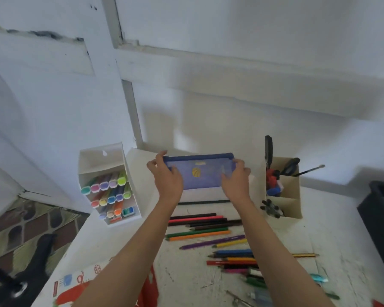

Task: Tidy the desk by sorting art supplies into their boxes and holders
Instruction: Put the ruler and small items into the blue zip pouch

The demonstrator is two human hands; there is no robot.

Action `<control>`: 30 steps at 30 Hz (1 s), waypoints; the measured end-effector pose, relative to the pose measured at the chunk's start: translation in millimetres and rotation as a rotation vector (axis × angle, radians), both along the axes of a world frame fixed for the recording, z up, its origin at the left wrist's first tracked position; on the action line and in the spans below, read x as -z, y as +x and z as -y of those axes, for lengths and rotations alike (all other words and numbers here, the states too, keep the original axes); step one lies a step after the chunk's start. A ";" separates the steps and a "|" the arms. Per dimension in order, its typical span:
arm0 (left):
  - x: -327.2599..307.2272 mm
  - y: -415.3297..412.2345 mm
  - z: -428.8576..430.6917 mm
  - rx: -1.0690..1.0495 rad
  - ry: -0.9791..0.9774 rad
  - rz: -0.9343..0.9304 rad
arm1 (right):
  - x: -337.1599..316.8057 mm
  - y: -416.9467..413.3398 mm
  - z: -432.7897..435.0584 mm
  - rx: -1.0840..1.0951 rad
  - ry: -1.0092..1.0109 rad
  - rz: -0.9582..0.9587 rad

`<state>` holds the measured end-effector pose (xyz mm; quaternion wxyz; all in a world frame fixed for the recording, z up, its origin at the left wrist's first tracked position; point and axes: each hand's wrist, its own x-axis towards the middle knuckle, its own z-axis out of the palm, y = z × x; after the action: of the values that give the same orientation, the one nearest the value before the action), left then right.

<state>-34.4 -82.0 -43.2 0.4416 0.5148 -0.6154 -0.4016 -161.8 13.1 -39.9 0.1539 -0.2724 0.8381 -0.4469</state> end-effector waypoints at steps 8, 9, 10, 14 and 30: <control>-114.7 -17.3 -28.2 0.207 -0.311 -0.475 | -134.7 -0.7 -17.5 -0.049 -0.403 -0.269; -124.1 -18.4 -28.6 0.237 -0.322 -0.480 | -142.5 -2.2 -21.0 -0.082 -0.398 -0.275; -139.5 -19.7 -30.8 0.277 -0.346 -0.484 | -154.6 -5.0 -27.7 -0.112 -0.404 -0.305; -193.1 -15.8 -41.0 0.394 -0.490 -0.468 | -200.8 -18.7 -50.1 -0.225 -0.395 -0.496; -271.9 -41.5 -105.4 0.468 -0.603 -0.679 | -308.0 2.1 -78.1 -0.254 -0.561 -0.577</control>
<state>-75.9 23.4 228.7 0.6438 0.0535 -0.6245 -0.4389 -159.7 91.2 268.1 -0.1131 -0.5189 0.6525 -0.5406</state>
